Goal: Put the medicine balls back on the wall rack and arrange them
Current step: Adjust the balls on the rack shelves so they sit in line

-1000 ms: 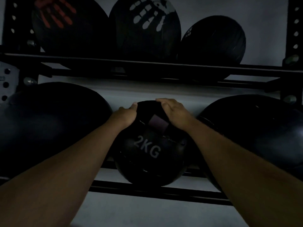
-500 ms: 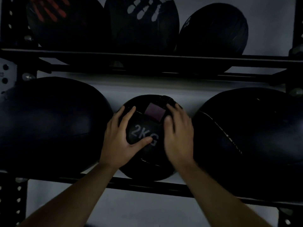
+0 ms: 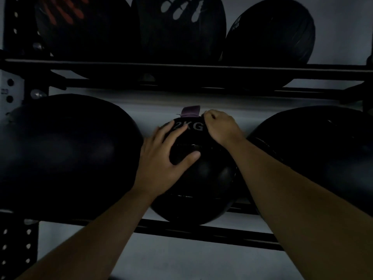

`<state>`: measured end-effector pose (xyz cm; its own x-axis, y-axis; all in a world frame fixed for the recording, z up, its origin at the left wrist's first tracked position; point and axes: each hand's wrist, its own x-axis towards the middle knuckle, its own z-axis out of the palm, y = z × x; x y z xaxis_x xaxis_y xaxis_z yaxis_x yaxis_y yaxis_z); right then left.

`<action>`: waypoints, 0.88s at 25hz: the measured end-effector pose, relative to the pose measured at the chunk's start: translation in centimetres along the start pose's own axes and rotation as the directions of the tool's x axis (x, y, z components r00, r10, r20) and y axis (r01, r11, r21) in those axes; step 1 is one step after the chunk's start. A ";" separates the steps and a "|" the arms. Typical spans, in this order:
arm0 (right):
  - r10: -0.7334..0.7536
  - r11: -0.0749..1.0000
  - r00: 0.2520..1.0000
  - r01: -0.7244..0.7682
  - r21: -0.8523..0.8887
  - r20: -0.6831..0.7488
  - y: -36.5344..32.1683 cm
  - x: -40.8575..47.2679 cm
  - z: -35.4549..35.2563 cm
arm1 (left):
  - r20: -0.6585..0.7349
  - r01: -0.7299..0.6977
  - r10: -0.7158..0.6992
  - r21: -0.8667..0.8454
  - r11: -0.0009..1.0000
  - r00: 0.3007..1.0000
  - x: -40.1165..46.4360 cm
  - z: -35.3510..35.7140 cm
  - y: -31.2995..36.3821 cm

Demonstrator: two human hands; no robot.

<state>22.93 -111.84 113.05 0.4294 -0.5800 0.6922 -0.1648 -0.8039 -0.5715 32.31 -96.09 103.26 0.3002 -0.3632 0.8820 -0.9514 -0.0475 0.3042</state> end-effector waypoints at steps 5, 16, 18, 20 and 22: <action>-0.201 0.978 0.956 0.208 0.008 -0.213 2.7 -8.8 1.3 | 0.012 0.050 -0.050 0.003 0.999 0.999 -0.4 0.4 -0.2; 0.081 0.989 0.975 -0.052 -0.140 0.206 0.0 -1.4 -0.6 | 0.279 0.405 -0.384 -0.022 0.914 0.880 8.9 -0.6 0.8; 0.077 0.990 0.988 -0.059 -0.128 0.137 0.4 -2.1 -0.1 | 0.148 0.331 -0.314 -0.112 0.937 0.938 6.7 -0.2 0.8; 0.019 1.000 1.000 -0.020 -0.006 -0.023 0.6 -3.5 0.0 | 0.034 0.172 -0.168 -0.189 0.967 0.985 3.6 -0.1 0.3; -0.041 0.988 0.984 0.066 0.138 -0.172 1.0 -5.5 0.1 | 0.018 0.109 -0.108 -0.171 0.979 0.994 1.5 -0.3 -0.5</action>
<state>20.48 -109.44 108.69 0.2762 -0.5602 0.7809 -0.0116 -0.8144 -0.5802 33.25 -96.34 104.57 0.3998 -0.3727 0.8374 -0.8869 0.0733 0.4560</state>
